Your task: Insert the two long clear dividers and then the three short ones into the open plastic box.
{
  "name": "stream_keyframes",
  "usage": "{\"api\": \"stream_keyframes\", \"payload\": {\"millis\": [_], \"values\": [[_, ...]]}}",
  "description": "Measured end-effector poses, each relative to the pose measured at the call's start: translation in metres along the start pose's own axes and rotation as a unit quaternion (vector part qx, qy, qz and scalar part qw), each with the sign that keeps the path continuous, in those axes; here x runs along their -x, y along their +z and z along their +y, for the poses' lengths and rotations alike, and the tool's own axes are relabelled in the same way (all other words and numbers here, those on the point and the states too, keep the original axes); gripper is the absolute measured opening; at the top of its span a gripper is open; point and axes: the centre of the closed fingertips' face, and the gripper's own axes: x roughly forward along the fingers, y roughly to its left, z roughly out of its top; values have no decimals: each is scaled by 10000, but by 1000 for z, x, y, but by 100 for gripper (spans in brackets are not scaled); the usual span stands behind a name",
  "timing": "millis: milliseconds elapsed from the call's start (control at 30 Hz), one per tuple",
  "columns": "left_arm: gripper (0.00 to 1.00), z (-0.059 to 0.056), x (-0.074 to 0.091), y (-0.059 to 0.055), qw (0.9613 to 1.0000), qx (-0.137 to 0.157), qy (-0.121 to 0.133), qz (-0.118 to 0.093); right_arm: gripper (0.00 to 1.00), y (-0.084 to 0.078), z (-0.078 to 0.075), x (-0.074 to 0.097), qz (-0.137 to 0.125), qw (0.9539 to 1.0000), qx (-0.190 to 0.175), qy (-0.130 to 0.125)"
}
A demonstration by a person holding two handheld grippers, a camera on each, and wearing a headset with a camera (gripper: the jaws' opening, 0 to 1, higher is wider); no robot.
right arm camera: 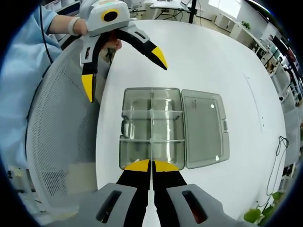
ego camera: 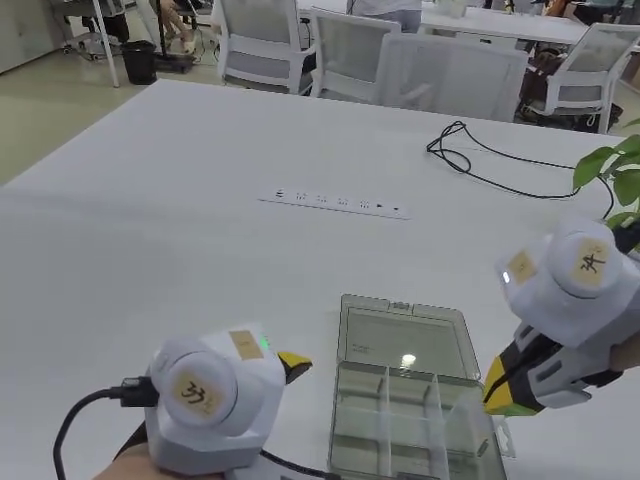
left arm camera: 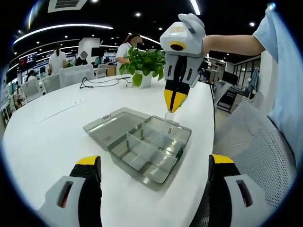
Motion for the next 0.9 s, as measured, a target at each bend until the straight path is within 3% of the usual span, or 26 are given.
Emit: {"api": "stream_keyframes", "payload": {"millis": [433,833,900], "values": [[94,-2,0,-2,10000,34,-11,-14,2,-4,0,-14,86,9998,157,44],[93,-3,1,-3,10000,57,-26,-7,2,-11,1,-39,227,9997,92,78],[93,-3,1,-3,10000,63,-23,-11,2,-11,0,-37,242,9997,31,85]]}}
